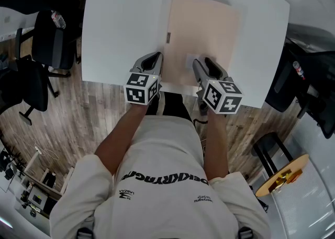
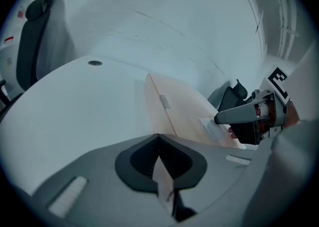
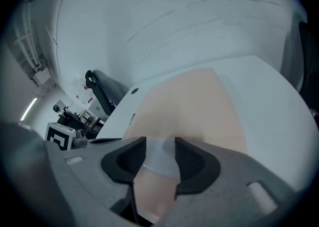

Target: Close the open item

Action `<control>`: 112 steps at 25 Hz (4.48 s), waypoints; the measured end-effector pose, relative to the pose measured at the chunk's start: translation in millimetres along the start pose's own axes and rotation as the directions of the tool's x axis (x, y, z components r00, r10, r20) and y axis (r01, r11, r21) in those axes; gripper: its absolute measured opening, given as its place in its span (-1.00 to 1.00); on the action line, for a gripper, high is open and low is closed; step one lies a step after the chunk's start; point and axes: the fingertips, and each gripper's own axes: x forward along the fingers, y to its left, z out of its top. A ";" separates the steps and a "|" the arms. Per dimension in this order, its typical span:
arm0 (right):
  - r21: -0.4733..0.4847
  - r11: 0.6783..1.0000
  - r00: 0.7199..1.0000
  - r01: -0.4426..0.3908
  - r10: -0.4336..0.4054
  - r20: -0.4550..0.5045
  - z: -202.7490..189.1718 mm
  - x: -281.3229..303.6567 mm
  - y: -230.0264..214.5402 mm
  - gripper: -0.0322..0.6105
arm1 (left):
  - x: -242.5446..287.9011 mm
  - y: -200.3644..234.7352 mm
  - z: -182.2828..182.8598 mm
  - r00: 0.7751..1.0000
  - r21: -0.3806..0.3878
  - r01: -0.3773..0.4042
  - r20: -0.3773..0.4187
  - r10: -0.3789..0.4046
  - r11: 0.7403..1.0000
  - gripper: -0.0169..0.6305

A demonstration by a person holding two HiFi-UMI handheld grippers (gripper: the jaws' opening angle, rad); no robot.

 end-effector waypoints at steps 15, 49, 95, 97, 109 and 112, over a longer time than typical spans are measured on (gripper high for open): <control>-0.001 0.999 0.998 0.053 -0.053 -0.017 -3.9 6.1 -5.2 -0.43 | -1.3 0.0 -1.5 1.000 -0.002 -0.002 0.003 0.002 1.000 -0.96; -0.017 0.999 0.992 0.031 -0.029 0.122 25.0 -34.0 13.6 -0.61 | -46.1 -21.0 37.5 0.992 0.050 -0.028 0.126 0.021 0.998 -0.95; -0.147 0.988 0.829 0.043 0.047 0.558 61.7 -179.6 88.1 -0.91 | -179.4 -132.0 112.1 0.884 0.247 -0.006 0.454 -0.110 0.969 -0.95; -0.154 0.987 0.820 0.047 0.050 0.571 63.3 -184.7 90.1 -0.91 | -183.8 -136.9 115.4 0.876 0.261 -0.009 0.468 -0.119 0.965 -0.95; -0.196 0.979 0.782 0.061 0.075 0.619 70.0 -207.9 109.4 -0.91 | -211.4 -153.3 129.2 0.839 0.310 -0.027 0.524 -0.148 0.950 -0.95; -0.202 0.977 0.769 0.065 0.080 0.634 70.0 -213.1 113.7 -0.91 | -217.8 -155.6 130.9 0.830 0.327 -0.036 0.536 -0.153 0.944 -0.95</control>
